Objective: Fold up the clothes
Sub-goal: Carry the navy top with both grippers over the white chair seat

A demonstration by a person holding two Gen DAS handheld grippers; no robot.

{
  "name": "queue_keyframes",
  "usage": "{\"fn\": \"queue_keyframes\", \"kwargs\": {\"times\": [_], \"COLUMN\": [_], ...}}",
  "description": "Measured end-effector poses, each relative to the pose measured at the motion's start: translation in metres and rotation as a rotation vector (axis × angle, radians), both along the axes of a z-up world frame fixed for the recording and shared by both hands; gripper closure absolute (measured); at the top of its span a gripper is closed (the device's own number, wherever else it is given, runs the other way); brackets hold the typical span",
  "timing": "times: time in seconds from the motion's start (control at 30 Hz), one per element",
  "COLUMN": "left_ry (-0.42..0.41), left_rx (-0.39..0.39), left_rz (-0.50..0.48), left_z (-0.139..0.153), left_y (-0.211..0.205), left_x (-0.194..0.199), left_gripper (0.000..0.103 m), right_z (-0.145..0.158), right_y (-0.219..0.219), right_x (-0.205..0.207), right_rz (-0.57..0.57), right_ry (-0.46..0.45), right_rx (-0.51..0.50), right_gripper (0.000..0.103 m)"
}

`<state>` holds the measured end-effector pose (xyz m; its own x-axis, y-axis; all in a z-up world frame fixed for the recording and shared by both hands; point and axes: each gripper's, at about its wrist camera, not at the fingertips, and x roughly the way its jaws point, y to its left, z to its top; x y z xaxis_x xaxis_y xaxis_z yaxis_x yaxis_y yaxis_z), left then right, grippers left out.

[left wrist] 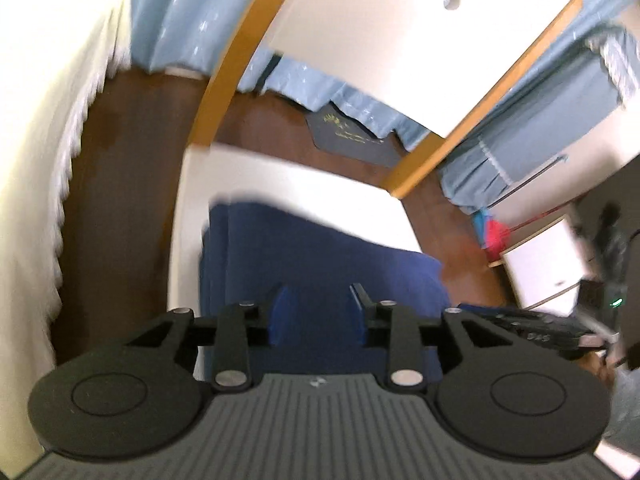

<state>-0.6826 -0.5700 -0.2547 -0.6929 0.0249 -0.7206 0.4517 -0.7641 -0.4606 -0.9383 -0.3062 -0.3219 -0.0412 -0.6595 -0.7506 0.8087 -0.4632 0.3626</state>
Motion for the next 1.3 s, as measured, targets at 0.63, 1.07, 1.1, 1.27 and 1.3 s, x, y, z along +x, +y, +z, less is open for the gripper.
{"fn": "queue_keyframes", "kwargs": {"times": [0.63, 1.07, 1.1, 1.27, 1.3], "left_ry": [-0.288, -0.239, -0.220, -0.272, -0.294], "left_rx": [-0.346, -0.471, -0.492, -0.519, -0.527], "left_rz": [-0.802, -0.835, -0.818, -0.686, -0.660], "left_z": [-0.005, -0.009, -0.007, -0.026, -0.033], "left_y": [0.004, 0.018, 0.019, 0.011, 0.010], "left_x": [-0.117, -0.099, -0.096, -0.099, -0.099], "left_gripper": [0.057, 0.101, 0.101, 0.101, 0.101], "right_z": [0.014, 0.007, 0.011, 0.020, 0.012], "right_y": [-0.072, -0.086, -0.085, -0.079, -0.080], "right_x": [-0.072, -0.076, -0.074, -0.072, -0.071], "right_rz": [0.700, 0.821, 0.806, 0.673, 0.654], "right_ry": [0.233, 0.239, 0.270, 0.359, 0.364], "right_rx": [0.073, 0.057, 0.043, 0.012, 0.033], "right_gripper": [0.061, 0.103, 0.103, 0.103, 0.103]}}
